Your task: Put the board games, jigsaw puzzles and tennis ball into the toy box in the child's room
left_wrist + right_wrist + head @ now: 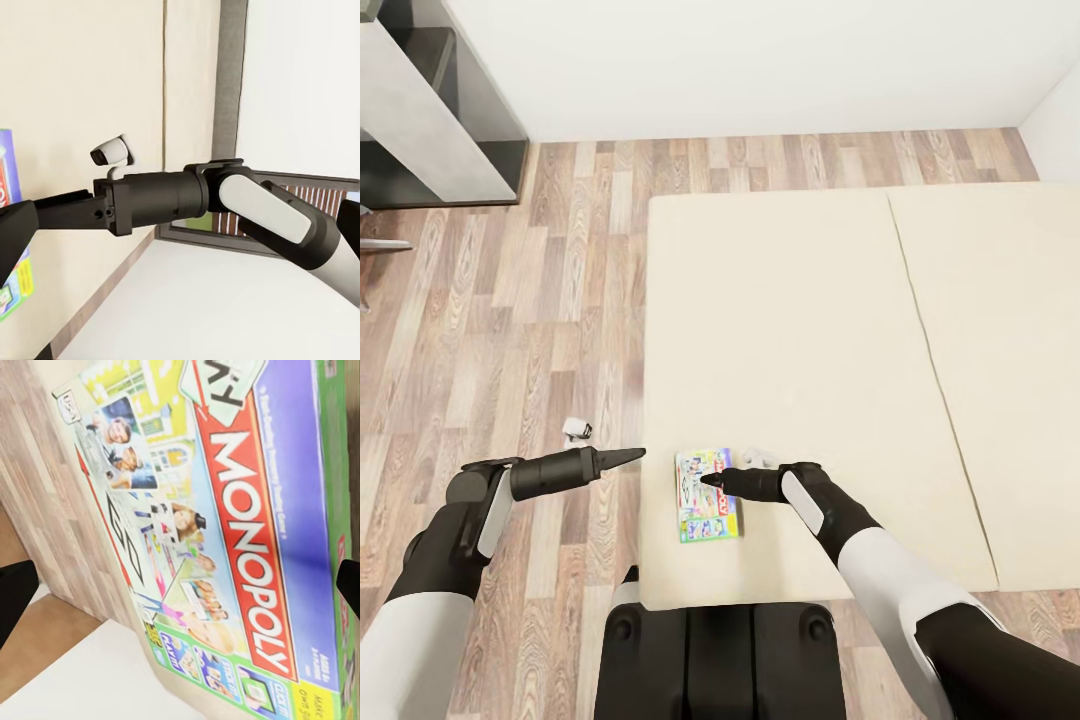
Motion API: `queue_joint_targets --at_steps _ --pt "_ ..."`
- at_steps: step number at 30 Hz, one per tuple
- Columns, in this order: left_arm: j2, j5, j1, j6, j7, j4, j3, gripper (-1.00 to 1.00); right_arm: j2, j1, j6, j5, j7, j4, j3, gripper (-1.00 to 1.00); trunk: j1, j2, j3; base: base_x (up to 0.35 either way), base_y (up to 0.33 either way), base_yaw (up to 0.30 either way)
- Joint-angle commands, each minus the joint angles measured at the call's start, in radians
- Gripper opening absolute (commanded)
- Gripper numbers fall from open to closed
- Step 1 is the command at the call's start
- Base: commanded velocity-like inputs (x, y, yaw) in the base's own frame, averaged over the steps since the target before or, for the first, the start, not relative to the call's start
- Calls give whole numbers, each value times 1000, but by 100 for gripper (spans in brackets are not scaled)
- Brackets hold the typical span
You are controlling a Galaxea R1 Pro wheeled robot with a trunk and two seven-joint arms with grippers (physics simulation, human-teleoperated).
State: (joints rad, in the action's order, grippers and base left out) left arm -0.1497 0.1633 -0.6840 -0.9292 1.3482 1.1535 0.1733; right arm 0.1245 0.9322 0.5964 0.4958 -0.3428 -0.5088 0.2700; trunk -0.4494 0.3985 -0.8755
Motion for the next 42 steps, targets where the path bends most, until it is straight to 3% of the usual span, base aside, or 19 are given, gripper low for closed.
queue_joint_targets --at_steps 1,42 --pt "0 2 0 -10 2 0 0 100 0 0 3 1 -1 0 1 100 -1 2 -1 0 84 0" --pt "1 2 -1 -10 2 0 -1 100 0 0 2 1 -1 0 3 100 -1 2 -1 0 23 0"
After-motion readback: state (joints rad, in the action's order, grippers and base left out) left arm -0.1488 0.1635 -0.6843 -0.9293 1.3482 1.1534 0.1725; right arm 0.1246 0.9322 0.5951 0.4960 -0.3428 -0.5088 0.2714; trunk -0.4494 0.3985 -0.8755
